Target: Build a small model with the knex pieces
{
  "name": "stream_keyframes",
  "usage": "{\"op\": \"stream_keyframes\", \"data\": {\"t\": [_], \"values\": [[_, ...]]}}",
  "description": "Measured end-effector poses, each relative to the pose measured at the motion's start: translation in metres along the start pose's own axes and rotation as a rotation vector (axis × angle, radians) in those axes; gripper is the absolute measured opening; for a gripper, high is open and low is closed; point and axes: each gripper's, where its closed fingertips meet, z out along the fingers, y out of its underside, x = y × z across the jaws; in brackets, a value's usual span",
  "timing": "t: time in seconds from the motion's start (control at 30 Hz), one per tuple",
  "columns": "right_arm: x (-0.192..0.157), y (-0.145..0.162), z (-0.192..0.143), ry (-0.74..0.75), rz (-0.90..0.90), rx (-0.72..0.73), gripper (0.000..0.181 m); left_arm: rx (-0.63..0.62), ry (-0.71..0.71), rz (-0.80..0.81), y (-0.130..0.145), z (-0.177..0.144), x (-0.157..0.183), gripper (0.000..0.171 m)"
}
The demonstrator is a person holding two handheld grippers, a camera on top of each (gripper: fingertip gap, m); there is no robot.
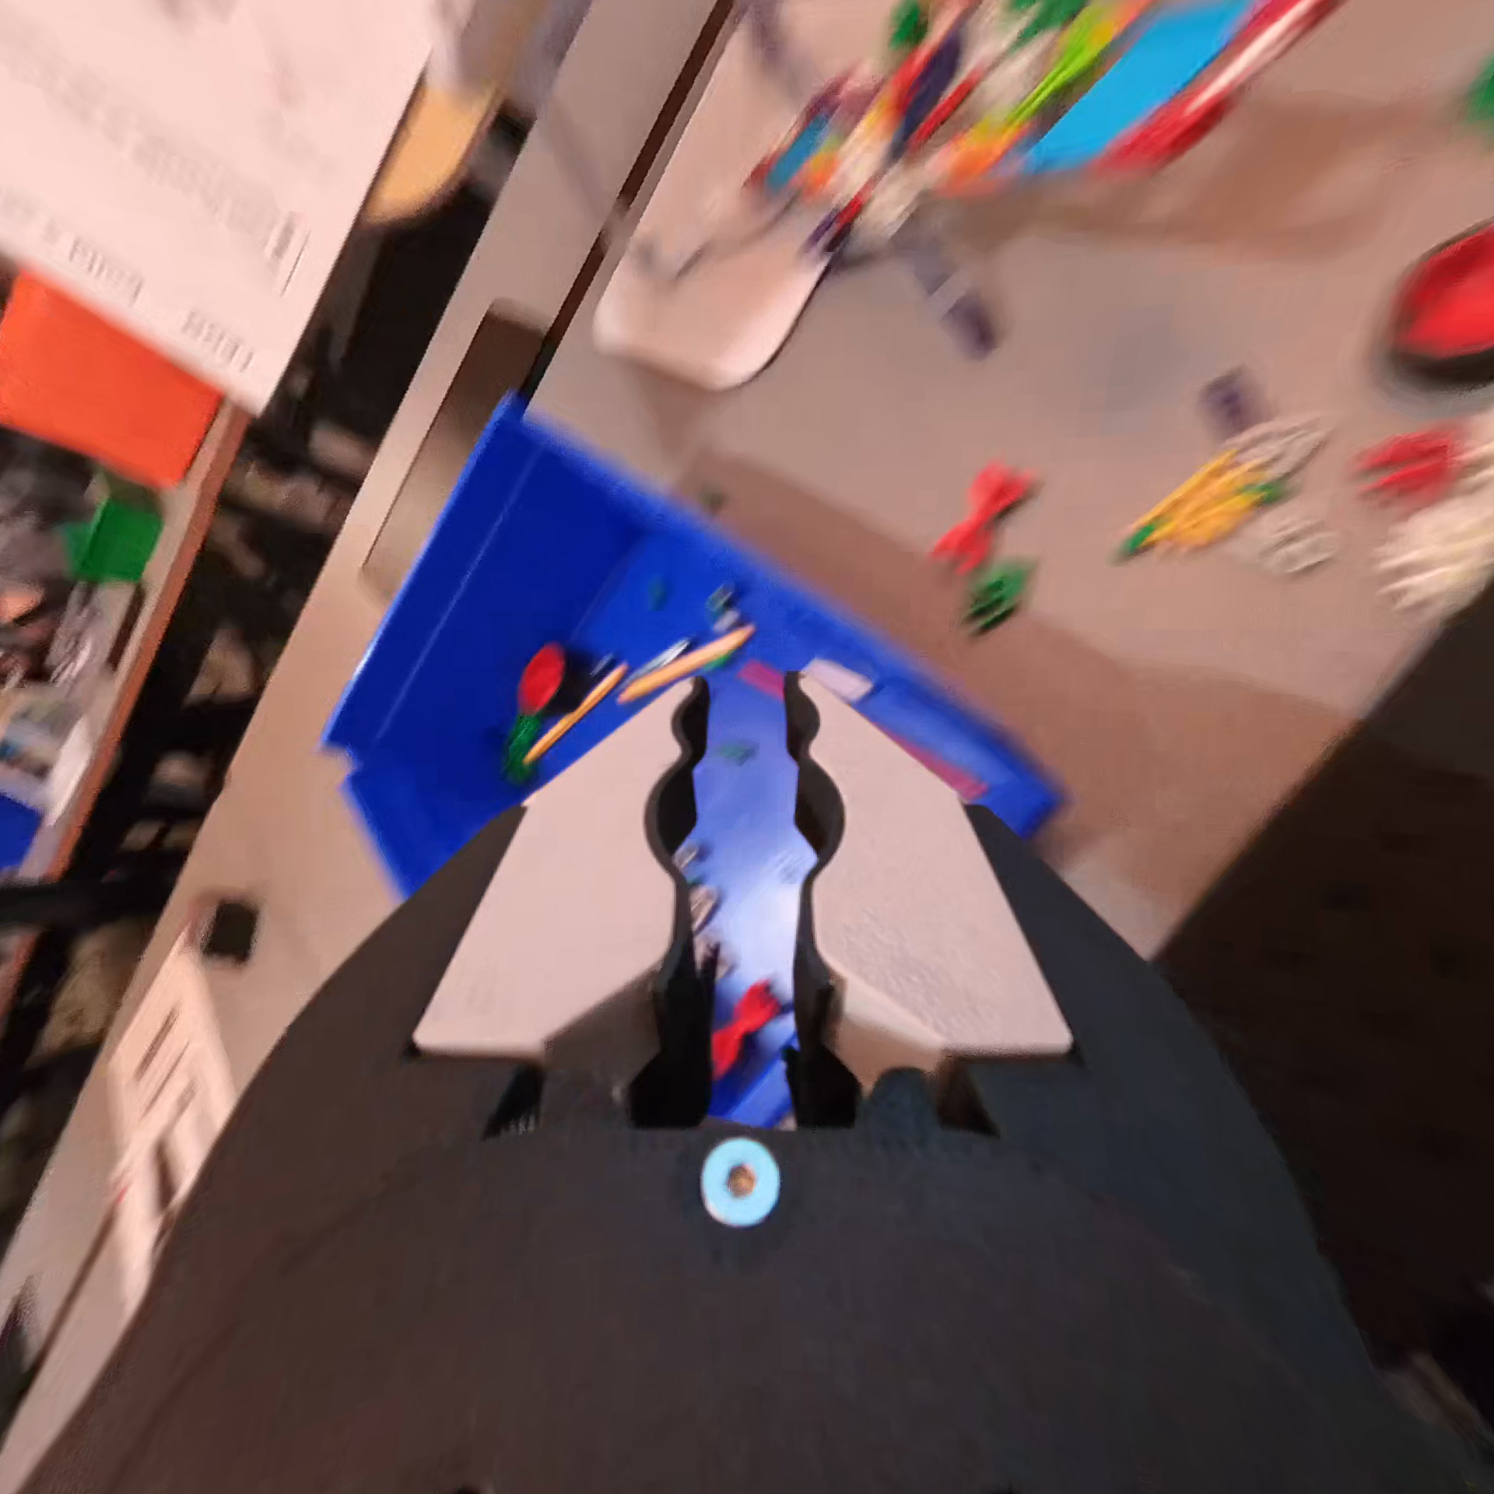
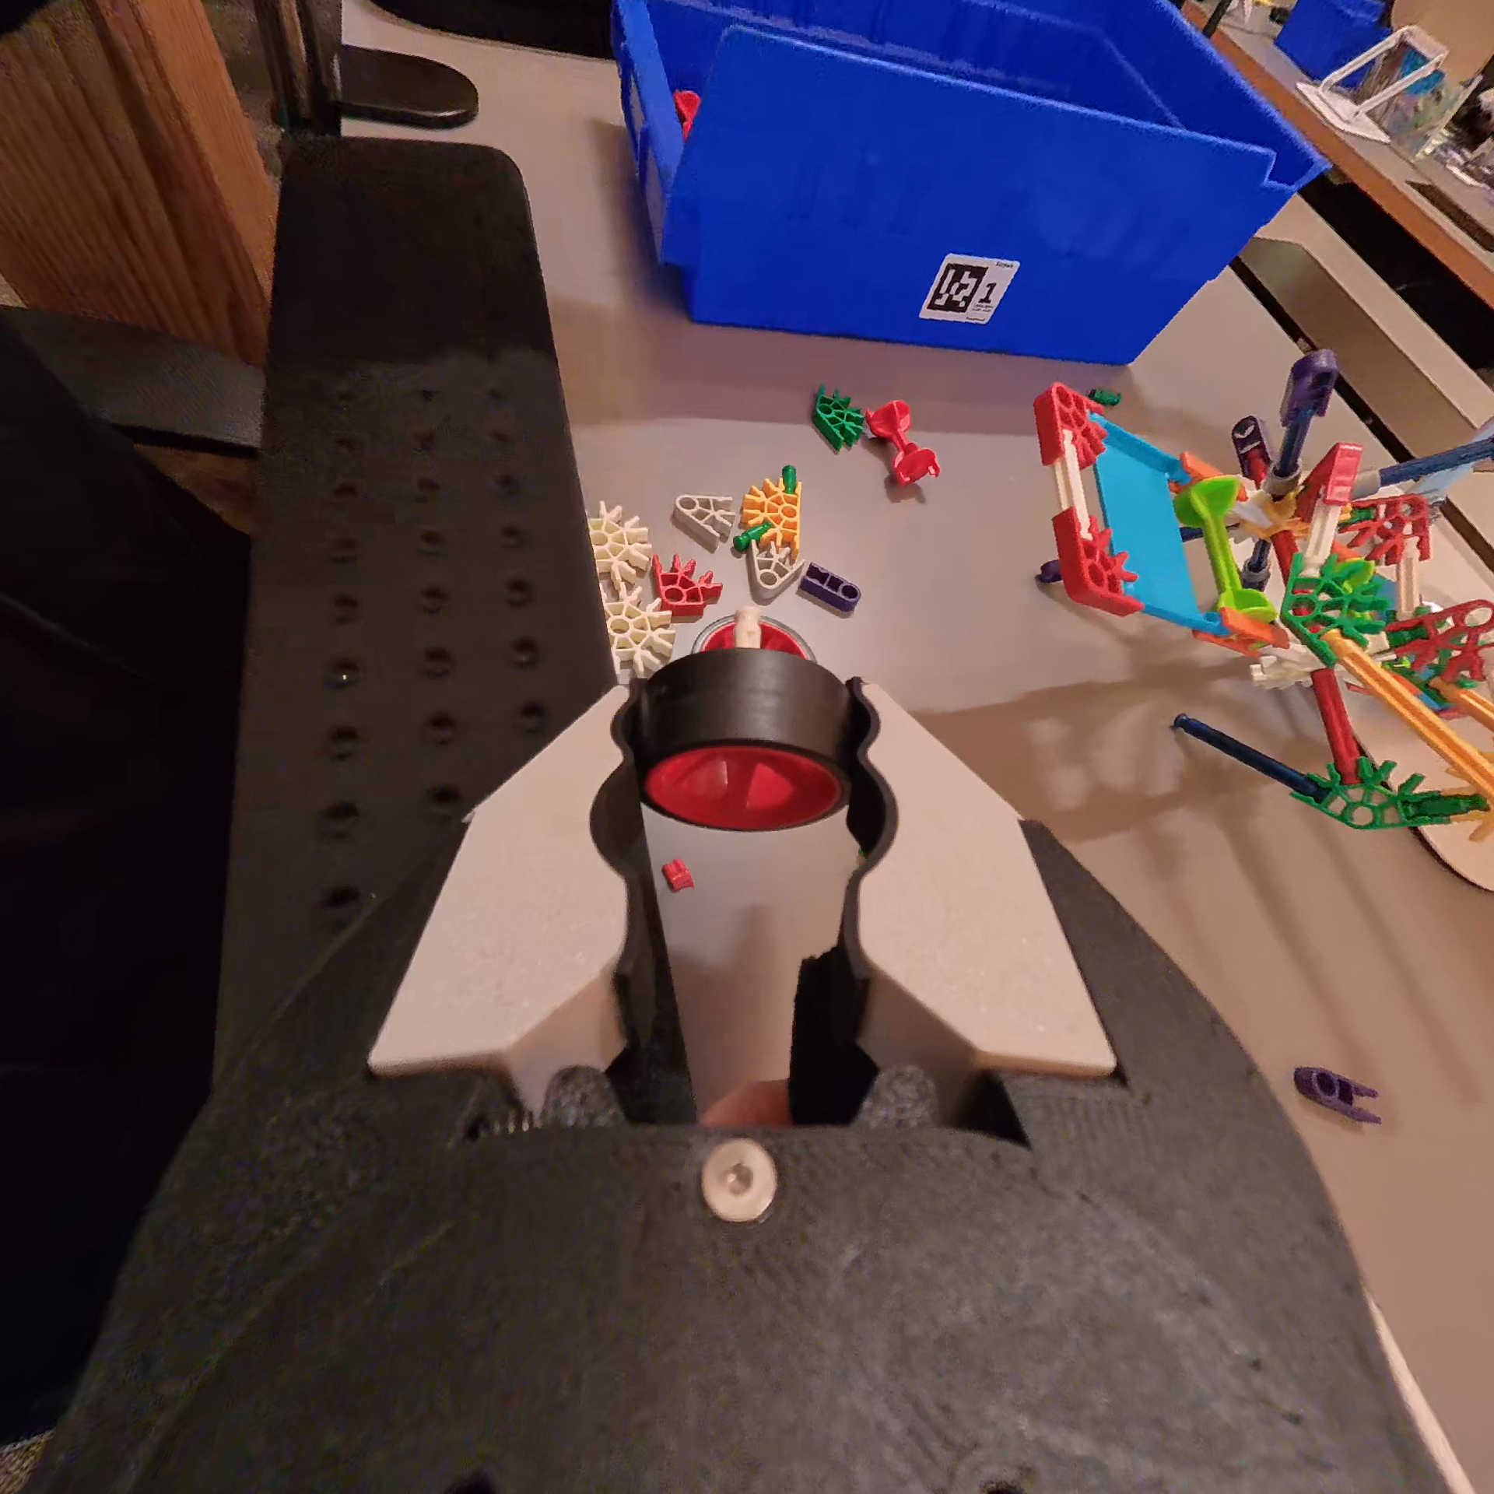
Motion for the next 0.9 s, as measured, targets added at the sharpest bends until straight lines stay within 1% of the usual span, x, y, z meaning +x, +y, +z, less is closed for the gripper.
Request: {"op": "stream_keyframes", "data": {"t": [0.03,0.07,0.1,0.13,0.2,0.27,0.3,0.33,0.4,0.47,0.6,0.67,0.73,0.8,0.9], "values": [[-0.001,0.000,0.000,-0.002,-0.003,0.004,0.047,-0.083,-0.010,0.000,0.021,0.004,-0.016,0.015],[-0.001,-0.001,0.000,-0.005,-0.005,0.006,0.047,-0.159,0.034,0.009,0.040,0.008,-0.021,0.017],[-0.002,-0.001,0.000,-0.010,-0.005,0.006,0.047,-0.217,0.063,0.028,0.054,0.014,-0.026,0.022],[-0.002,0.000,0.000,-0.012,-0.006,0.007,0.047,-0.267,0.083,0.040,0.067,0.021,-0.032,0.022],[-0.003,0.000,-0.001,-0.014,-0.013,0.011,0.047,-0.336,0.199,0.041,0.088,0.038,-0.029,0.022],[-0.004,0.000,-0.001,-0.014,-0.015,0.015,0.047,-0.440,0.235,0.045,0.110,0.055,-0.030,0.025],[-0.004,0.000,-0.001,-0.013,-0.015,0.016,0.047,-0.490,0.264,0.083,0.119,0.060,-0.026,0.026],[-0.004,0.000,-0.001,-0.015,-0.015,0.016,0.047,-0.522,0.280,0.121,0.124,0.067,-0.023,0.027],[-0.004,0.000,-0.001,-0.018,-0.015,0.015,0.047,-0.560,0.333,0.141,0.129,0.078,-0.017,0.028],[-0.005,0.000,-0.001,-0.021,-0.017,0.015,0.047,-0.612,0.322,0.163,0.136,0.086,-0.023,0.028],[-0.006,0.001,-0.001,-0.024,-0.020,0.015,0.047,-0.682,0.347,0.170,0.149,0.093,-0.028,0.022],[-0.006,0.001,-0.001,-0.025,-0.021,0.016,0.047,-0.690,0.384,0.160,0.151,0.096,-0.024,0.018],[-0.005,0.001,-0.001,-0.026,-0.021,0.017,0.047,-0.718,0.395,0.168,0.158,0.097,-0.023,0.009],[-0.005,0.001,-0.002,-0.026,-0.020,0.018,0.047,-0.695,0.409,0.155,0.155,0.098,-0.021,0.008],[-0.004,0.001,-0.002,-0.021,-0.021,0.020,0.047,-0.689,0.379,0.172,0.155,0.097,-0.027,0.008]]}}
